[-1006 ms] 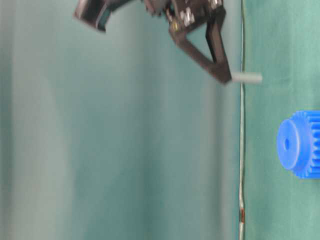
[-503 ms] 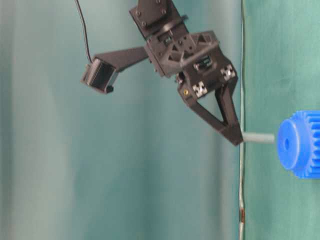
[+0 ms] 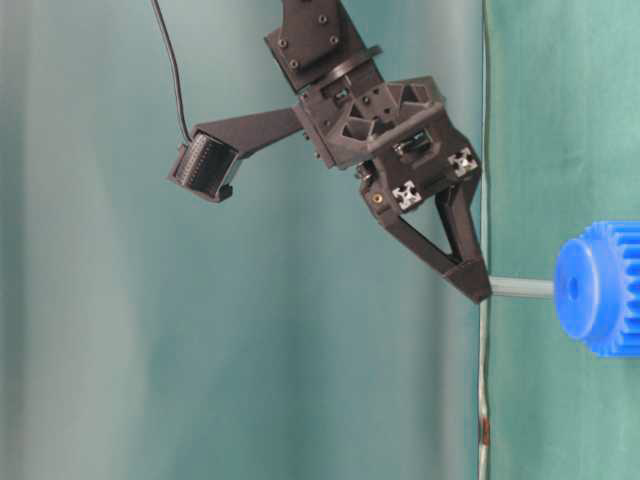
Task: Insert the shaft placed at a random location into the center hole of the medium gear at another random location.
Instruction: 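Lift the shaft and carry it left over the blue gear's hole, then lower the held shaft into the blue gear's center hole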
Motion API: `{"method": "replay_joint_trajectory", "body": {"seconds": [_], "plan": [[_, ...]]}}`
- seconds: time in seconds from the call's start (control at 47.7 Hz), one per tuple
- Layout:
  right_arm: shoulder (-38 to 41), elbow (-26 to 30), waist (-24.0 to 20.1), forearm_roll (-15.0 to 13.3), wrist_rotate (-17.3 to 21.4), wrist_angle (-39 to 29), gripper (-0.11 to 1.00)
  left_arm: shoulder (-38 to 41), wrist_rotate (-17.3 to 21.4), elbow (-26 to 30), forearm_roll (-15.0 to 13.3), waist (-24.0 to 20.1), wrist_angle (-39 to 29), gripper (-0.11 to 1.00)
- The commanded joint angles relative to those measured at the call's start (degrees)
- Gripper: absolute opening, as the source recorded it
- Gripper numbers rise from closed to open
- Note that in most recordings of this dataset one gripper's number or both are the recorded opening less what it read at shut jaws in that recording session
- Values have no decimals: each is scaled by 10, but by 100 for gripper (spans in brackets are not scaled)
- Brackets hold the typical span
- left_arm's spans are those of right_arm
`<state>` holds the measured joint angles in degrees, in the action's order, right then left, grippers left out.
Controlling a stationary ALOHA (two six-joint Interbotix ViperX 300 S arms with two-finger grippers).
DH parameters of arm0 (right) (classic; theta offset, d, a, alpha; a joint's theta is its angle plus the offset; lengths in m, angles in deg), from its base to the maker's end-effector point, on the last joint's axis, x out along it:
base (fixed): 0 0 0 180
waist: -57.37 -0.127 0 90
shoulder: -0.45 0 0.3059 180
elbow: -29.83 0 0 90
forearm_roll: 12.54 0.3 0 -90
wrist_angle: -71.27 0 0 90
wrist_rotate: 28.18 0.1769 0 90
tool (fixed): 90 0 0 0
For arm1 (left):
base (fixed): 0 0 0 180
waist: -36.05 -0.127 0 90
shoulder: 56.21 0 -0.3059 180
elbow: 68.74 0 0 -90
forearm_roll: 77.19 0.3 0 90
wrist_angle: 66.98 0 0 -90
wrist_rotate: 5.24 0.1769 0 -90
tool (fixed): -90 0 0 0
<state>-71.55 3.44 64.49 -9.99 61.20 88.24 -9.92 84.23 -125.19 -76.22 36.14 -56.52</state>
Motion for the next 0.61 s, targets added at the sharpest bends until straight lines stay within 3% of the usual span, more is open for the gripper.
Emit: {"method": "replay_joint_trajectory", "body": {"seconds": [0.0,0.587], "plan": [[-4,14,-2,0,5,4,14,4,1,14,2,-1,4,0],[25,15,-3,-1,5,15,14,4,0,14,2,-1,3,0]]}}
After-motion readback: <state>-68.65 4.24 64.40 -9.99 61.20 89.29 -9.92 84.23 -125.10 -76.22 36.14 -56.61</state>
